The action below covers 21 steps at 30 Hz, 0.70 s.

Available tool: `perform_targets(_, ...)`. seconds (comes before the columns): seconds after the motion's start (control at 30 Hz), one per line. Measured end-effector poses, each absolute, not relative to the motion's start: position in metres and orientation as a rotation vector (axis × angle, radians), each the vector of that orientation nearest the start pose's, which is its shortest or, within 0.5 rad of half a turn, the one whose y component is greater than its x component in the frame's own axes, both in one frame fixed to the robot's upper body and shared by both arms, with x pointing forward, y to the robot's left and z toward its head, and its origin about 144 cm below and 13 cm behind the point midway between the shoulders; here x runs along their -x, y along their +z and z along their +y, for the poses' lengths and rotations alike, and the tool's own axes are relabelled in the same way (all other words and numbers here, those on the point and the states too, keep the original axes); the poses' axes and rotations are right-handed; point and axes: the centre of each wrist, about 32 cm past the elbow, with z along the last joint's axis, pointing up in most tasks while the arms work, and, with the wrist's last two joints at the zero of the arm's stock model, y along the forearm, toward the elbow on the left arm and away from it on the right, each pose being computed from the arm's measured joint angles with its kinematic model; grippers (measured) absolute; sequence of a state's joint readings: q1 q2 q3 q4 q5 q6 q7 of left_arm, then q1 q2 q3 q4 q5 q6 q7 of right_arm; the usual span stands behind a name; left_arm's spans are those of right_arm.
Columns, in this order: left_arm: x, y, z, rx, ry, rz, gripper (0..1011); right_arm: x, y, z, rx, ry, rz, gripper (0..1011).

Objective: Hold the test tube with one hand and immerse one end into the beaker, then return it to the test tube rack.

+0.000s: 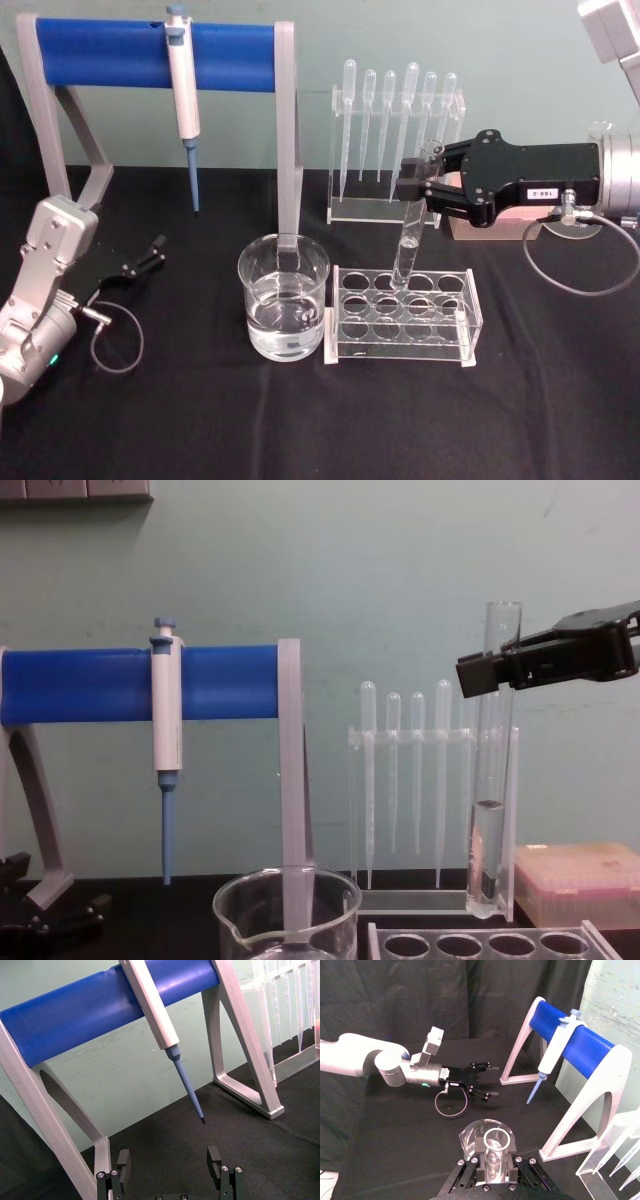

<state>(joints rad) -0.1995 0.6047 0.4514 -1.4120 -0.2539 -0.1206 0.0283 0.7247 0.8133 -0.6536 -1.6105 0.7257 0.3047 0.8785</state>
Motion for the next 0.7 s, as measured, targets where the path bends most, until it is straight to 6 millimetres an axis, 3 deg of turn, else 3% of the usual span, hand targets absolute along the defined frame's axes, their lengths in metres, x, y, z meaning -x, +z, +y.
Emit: perform_targets(0.7, -0.4886, 1.1398, 0.3097, -0.304, 1.248, -0.285, 1000, -0.5538, 1.3557, -0.2990, 0.291, -0.293, -0.088, 241)
